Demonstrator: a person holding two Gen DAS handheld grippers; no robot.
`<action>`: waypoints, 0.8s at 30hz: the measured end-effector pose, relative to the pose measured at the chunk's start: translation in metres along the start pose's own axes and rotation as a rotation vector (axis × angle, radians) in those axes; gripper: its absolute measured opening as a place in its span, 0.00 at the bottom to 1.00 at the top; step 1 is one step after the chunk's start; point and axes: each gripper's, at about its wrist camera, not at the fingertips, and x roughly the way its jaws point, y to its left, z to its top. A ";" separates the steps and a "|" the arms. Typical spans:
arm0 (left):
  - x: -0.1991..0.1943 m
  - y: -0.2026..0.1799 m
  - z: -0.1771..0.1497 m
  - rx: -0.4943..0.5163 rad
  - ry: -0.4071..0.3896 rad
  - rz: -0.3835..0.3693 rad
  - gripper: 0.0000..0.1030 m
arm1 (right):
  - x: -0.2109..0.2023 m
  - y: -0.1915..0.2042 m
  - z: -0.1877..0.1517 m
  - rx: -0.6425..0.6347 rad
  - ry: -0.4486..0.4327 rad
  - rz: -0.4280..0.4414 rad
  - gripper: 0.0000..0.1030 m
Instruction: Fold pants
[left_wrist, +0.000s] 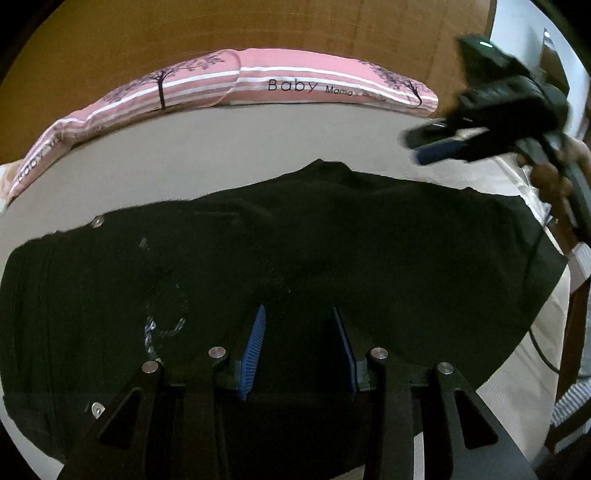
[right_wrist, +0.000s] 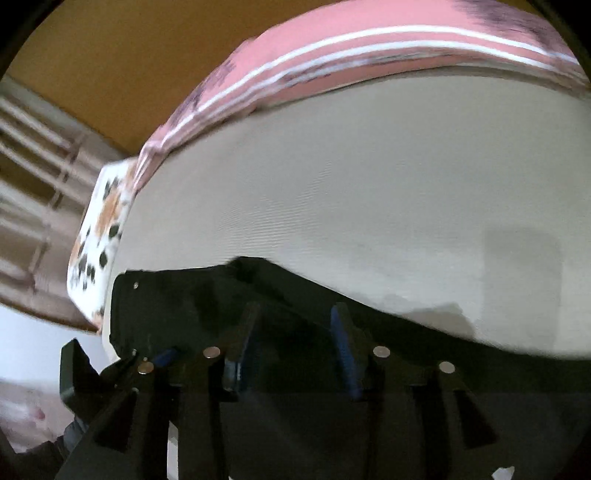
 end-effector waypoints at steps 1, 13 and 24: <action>-0.002 0.003 -0.002 -0.008 -0.003 -0.004 0.37 | 0.012 0.009 0.007 -0.013 0.028 0.029 0.40; -0.008 0.016 -0.005 -0.049 -0.017 -0.060 0.37 | 0.073 0.051 0.042 -0.086 0.103 0.101 0.11; -0.006 0.011 -0.004 -0.039 -0.006 -0.032 0.37 | 0.079 0.055 0.037 -0.123 0.008 -0.055 0.24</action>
